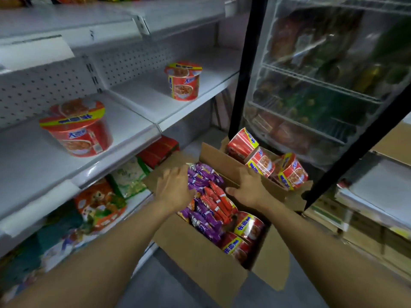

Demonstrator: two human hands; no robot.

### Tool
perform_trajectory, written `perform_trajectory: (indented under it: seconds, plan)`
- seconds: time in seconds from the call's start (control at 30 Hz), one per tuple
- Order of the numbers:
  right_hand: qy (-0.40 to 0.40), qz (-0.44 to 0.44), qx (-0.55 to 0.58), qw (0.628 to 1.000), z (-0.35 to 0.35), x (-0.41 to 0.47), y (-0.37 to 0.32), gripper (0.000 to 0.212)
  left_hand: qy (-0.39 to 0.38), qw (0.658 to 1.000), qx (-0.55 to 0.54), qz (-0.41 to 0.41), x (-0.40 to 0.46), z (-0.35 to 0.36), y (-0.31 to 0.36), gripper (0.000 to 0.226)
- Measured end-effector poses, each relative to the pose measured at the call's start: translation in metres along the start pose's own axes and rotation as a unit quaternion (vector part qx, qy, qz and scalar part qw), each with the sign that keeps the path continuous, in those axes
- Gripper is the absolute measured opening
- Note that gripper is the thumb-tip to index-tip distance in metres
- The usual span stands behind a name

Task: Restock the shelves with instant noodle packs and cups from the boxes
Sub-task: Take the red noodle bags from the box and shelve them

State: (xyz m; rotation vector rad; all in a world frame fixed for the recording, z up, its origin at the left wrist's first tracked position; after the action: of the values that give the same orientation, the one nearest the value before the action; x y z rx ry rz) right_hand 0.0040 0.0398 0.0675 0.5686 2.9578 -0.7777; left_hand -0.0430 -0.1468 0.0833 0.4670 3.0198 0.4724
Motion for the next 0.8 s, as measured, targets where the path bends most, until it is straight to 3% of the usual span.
perform_trajectory:
  seconds: [0.4,0.8]
  plan:
    - [-0.096,0.077,0.081,0.989,0.095,0.088,0.1,0.071,-0.061,0.996,-0.028,-0.053,0.071,0.128,0.01,0.064]
    - [-0.138,0.134,0.141,0.971,0.206,0.151,0.134,0.063,-0.082,0.994,-0.018,-0.072,0.106,0.208,-0.023,0.062]
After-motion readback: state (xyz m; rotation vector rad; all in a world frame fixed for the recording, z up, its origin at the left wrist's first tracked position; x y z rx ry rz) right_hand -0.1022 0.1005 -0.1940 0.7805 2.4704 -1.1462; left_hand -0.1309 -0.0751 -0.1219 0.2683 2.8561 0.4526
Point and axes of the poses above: each hand's wrist, its own x-axis towards the middle knuckle, its own z-axis out of the palm, y = z × x, the point moved 8 cm from there along x, towards the middle knuckle, and after that the axes turned 8 degrees about y, right-handed, at the moved point
